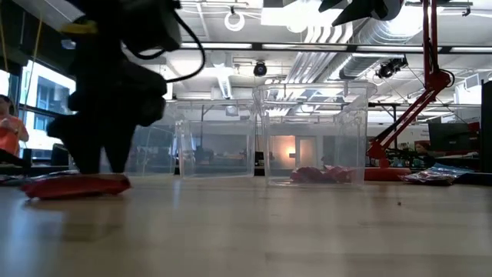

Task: Sort candy
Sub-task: Put the red candy into the top right transparent bin

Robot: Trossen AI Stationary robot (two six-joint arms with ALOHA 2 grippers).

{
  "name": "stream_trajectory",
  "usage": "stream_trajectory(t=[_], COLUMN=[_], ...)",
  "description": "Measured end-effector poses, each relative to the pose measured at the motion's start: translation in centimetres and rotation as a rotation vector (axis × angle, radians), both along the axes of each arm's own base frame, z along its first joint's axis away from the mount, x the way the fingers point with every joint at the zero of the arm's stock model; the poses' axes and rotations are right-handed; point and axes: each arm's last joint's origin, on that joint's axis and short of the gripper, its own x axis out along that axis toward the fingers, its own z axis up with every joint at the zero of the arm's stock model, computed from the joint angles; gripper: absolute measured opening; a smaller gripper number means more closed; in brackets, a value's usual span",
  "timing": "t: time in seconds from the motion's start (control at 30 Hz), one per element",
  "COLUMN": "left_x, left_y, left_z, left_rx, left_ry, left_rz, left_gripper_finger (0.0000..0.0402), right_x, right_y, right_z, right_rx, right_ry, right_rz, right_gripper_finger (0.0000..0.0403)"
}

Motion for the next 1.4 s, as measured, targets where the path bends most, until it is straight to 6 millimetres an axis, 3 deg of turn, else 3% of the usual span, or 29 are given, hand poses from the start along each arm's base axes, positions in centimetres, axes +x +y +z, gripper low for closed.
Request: stream_trajectory(t=[0.2, 0.4, 0.57, 0.9, 1.23, 1.4], left_x=[1.2, 1.5, 1.0, 2.4, 2.8, 2.7], left_y=[0.0, -2.5, -3.5, -4.0, -3.4, -3.2], left_z=[2.3, 4.0, 3.2, 0.0, -0.2, -0.3], left_rx=[0.009, 0.11, 0.215, 0.121, 0.229, 0.297], left_ry=[-0.042, -0.083, -0.034, 0.031, 0.017, 0.02], left_rz=[-0.176, -0.375, -0.413, -0.375, -0.351, -0.362], left_gripper_finger=[0.025, 0.025, 0.025, 0.025, 0.0248, 0.0225], right_x=[-0.1, -0.1, -0.1, -0.1, -0.2, -0.2], right_y=[0.0, 0.0, -0.1, -0.1, -0.1, 0.0], right_z=[-0.1, -0.1, -0.1, -0.1, -0.2, -0.3], right_rx=[0.001, 0.0, -0.006, -0.005, -0.005, -0.005], right_ry=[0.013, 0.015, 0.013, 0.014, 0.021, 0.037], right_rz=[0.0, -0.004, -0.025, -0.031, -0.031, -0.03], right_gripper_finger=[0.0259, 0.0259, 0.0259, 0.0259, 0.0259, 0.0259])
